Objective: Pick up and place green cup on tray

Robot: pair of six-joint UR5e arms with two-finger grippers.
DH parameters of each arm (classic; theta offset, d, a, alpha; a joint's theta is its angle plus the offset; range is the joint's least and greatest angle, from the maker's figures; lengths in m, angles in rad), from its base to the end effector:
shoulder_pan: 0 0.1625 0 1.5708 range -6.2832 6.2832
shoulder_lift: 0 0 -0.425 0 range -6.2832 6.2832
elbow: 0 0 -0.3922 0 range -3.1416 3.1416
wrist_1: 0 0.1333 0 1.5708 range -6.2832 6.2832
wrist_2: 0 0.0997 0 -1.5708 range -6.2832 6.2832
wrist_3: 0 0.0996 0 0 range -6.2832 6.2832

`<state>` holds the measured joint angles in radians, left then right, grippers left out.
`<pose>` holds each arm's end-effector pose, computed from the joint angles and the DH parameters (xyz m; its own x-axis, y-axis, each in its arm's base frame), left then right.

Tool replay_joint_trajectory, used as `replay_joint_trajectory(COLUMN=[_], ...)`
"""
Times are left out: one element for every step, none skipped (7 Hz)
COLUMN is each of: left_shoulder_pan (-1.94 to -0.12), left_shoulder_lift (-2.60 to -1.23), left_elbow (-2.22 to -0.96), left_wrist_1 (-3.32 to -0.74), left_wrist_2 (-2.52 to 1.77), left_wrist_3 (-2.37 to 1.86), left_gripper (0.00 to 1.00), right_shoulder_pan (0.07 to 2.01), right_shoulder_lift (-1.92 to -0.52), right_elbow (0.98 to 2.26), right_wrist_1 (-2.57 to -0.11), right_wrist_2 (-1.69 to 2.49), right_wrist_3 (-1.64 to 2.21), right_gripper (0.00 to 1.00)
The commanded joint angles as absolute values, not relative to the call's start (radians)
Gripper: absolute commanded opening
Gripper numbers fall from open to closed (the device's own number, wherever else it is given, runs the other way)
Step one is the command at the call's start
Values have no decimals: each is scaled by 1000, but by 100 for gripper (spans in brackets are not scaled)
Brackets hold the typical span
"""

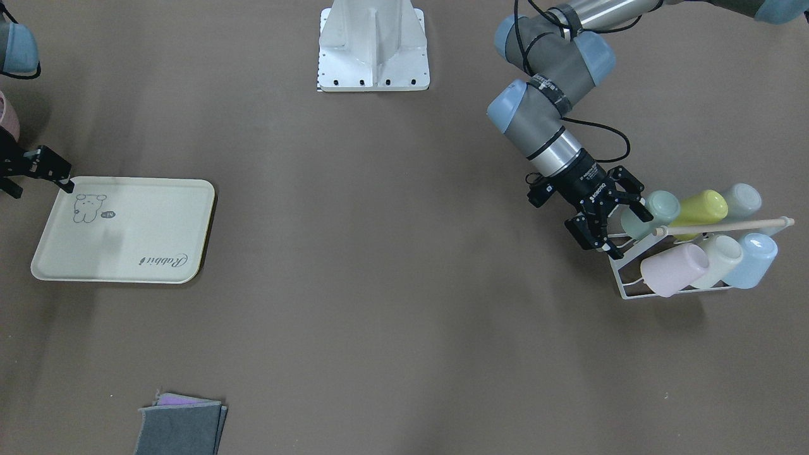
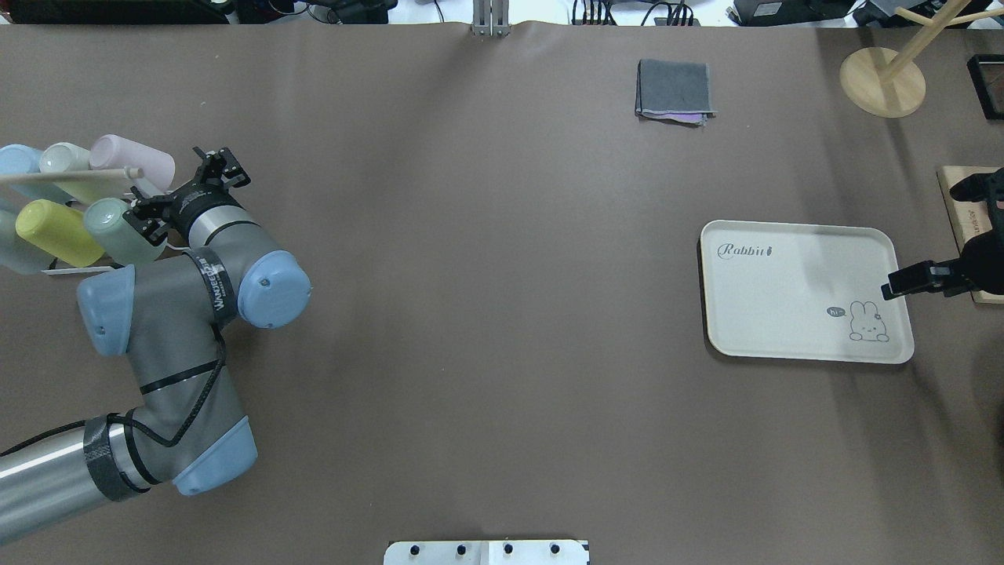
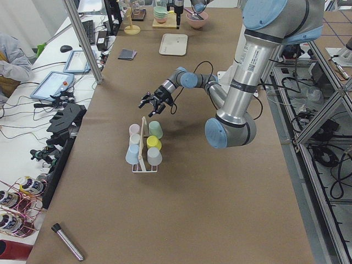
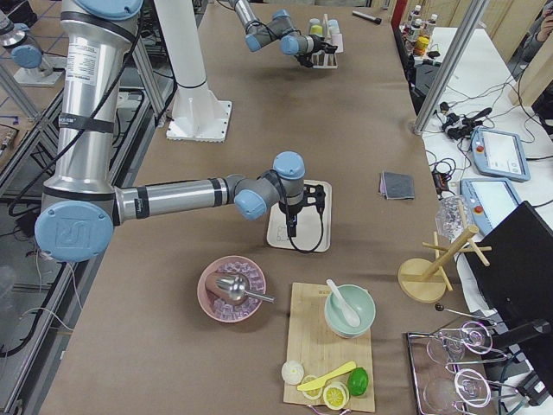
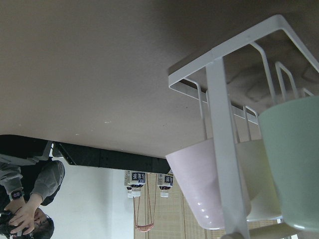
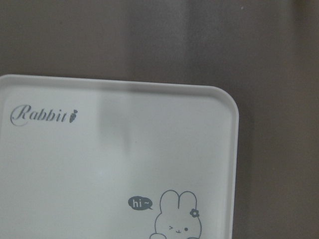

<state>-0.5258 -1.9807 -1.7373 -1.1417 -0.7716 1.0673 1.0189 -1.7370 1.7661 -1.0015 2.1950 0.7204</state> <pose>0.4223 -0.4817 0.3926 -0.5366 0.7004 0.4707 -0.7990 -0.2425 -0.5502 -0.1718 -0.4222 0.5808 0.6753 -0.0663 0.7345 -0.0164 0.9944 0.1048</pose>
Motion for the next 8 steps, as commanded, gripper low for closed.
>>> replay_joint_trajectory(left_shoulder_pan=[-514, -487, -467, -465, -465, -465, -465, -465], left_shoulder_lift=[-1950, -1928, -1908, -1890, -1882, -1894, -1894, -1894], left_elbow=[-1738, -1736, -1733, -1733, -1735, -1749, -1806, -1827], left_wrist_1=[-1143, -1141, -1138, -1138, -1138, -1126, -1079, -1069], left_wrist_2=[-744, -697, -658, -654, -646, -635, -608, -601], left_wrist_3=[1045, 1040, 1011, 994, 973, 973, 973, 973], left_gripper=[98, 98, 98, 98, 98, 98, 98, 98], right_shoulder_pan=[999, 985, 970, 966, 966, 965, 965, 963], right_shoulder_lift=[-1746, -1747, -1743, -1738, -1735, -1732, -1727, -1727], right_elbow=[1645, 1640, 1620, 1609, 1595, 1592, 1591, 1591], right_wrist_1=[-827, -827, -822, -827, -827, -830, -828, -830], right_wrist_2=[2168, 2163, 2160, 2157, 2157, 2155, 2155, 2157], right_wrist_3=[729, 732, 732, 732, 730, 727, 727, 730], right_gripper=[100, 100, 100, 100, 100, 95, 71, 54])
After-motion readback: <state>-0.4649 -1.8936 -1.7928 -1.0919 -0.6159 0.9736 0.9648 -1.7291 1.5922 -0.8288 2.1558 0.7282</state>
